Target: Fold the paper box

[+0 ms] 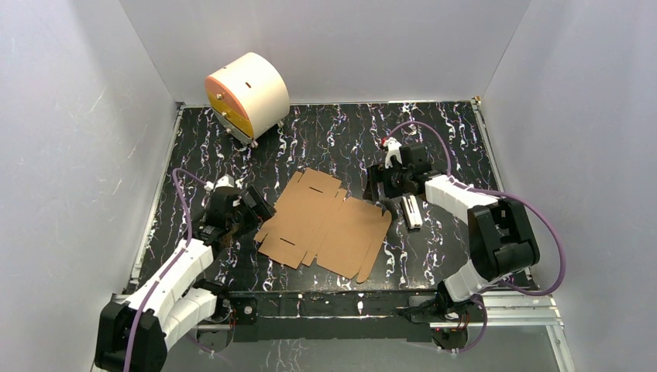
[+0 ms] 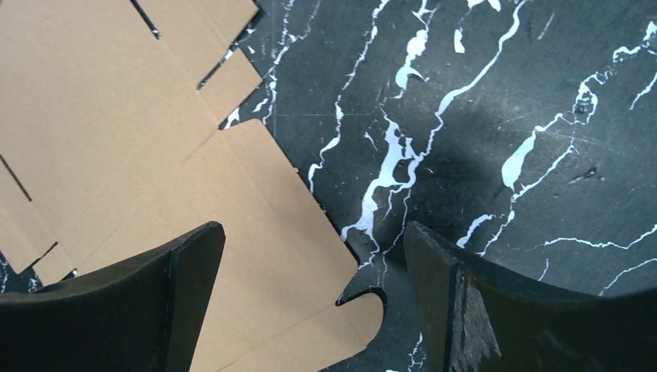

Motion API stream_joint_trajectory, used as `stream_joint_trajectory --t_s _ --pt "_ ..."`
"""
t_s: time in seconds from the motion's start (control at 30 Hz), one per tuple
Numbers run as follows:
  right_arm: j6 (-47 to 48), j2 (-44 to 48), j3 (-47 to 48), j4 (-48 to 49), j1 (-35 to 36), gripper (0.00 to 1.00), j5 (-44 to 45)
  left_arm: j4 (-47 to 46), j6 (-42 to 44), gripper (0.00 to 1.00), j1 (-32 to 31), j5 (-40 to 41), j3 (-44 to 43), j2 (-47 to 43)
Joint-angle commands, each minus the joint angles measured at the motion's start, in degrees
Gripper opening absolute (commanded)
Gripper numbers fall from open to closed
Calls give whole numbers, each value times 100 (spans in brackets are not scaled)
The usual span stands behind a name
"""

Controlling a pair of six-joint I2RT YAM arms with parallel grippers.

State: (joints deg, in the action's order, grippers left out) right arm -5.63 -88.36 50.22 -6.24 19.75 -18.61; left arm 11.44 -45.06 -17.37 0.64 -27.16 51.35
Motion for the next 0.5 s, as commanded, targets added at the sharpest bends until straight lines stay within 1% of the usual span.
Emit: stream_joint_trajectory --t_s 0.0,0.13,0.47 --pt "113 -129 92 52 9 94 228 63 90 95 -12 -64 -152 296" --pt "111 -110 -21 23 115 94 417 -65 159 96 -11 -418 -142 367" --pt "85 336 -73 -275 154 95 761 102 235 96 -12 -191 -272 143"
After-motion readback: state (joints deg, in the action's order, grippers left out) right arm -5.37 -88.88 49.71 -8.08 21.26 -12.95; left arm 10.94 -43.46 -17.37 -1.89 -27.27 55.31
